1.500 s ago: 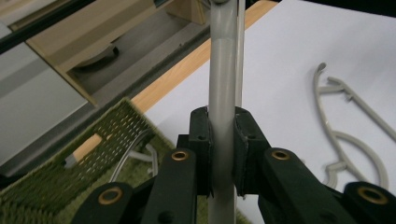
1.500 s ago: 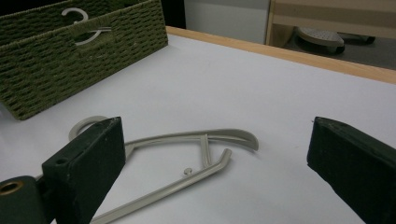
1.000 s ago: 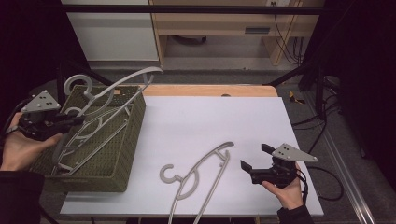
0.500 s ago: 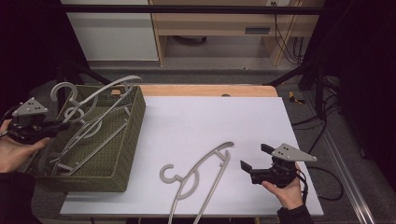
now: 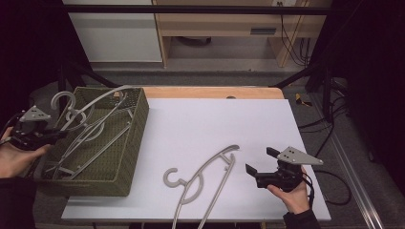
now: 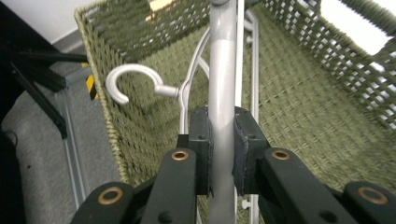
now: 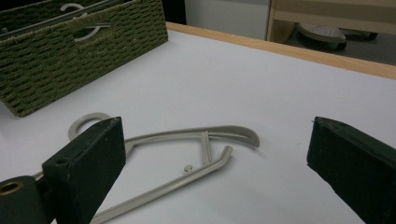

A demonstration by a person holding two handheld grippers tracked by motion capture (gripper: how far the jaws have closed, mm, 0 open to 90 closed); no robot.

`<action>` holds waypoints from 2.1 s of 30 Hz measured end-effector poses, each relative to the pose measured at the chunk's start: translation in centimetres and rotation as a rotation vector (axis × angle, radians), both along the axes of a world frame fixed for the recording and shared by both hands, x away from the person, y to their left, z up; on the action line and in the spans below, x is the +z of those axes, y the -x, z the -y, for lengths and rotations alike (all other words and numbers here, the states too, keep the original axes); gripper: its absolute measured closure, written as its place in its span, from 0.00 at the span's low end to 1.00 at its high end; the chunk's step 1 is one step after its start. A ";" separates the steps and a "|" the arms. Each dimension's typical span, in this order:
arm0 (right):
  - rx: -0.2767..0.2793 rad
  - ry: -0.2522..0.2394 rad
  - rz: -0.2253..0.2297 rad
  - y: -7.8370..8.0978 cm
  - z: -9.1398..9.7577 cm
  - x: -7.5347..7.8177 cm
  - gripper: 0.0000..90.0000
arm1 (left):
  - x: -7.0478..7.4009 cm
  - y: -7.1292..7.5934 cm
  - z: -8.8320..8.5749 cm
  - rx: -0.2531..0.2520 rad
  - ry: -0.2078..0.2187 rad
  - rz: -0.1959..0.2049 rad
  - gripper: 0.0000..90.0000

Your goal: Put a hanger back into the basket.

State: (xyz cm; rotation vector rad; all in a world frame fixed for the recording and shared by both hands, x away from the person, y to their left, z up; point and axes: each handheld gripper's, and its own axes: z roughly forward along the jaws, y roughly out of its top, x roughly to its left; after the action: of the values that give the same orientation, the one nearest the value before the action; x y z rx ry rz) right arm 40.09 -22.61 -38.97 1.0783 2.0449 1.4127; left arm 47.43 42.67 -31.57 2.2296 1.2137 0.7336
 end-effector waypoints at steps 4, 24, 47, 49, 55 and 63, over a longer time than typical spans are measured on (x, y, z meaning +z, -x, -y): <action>0.001 0.000 0.000 0.0 0.0 0.0 0.05 | -0.6 -0.4 0.4 -0.011 -0.004 -0.026 0.88; 0.002 -0.005 -0.005 0.0 -0.1 0.0 0.05 | -5.4 -2.5 0.4 0.027 0.145 -0.158 0.88; 0.008 0.007 -0.008 -0.1 -0.6 -0.1 0.05 | -3.6 1.3 1.2 0.101 0.172 0.070 0.58; 0.015 0.011 -0.014 -0.2 -0.8 -0.1 0.05 | -3.2 2.1 2.1 0.079 0.208 0.117 0.53; 0.018 0.018 -0.019 -0.2 -1.2 -0.3 0.06 | -2.1 4.3 6.0 -0.025 0.267 0.206 0.43; 0.029 0.030 -0.034 -0.3 -1.8 -0.7 0.07 | -2.0 6.7 12.0 -0.185 0.326 0.270 0.36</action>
State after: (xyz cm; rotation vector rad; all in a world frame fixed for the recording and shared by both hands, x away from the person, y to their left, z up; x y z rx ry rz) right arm 40.37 -20.84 -39.71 1.0721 2.1071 1.3826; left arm 40.73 30.68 -33.52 1.8756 0.9085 0.6823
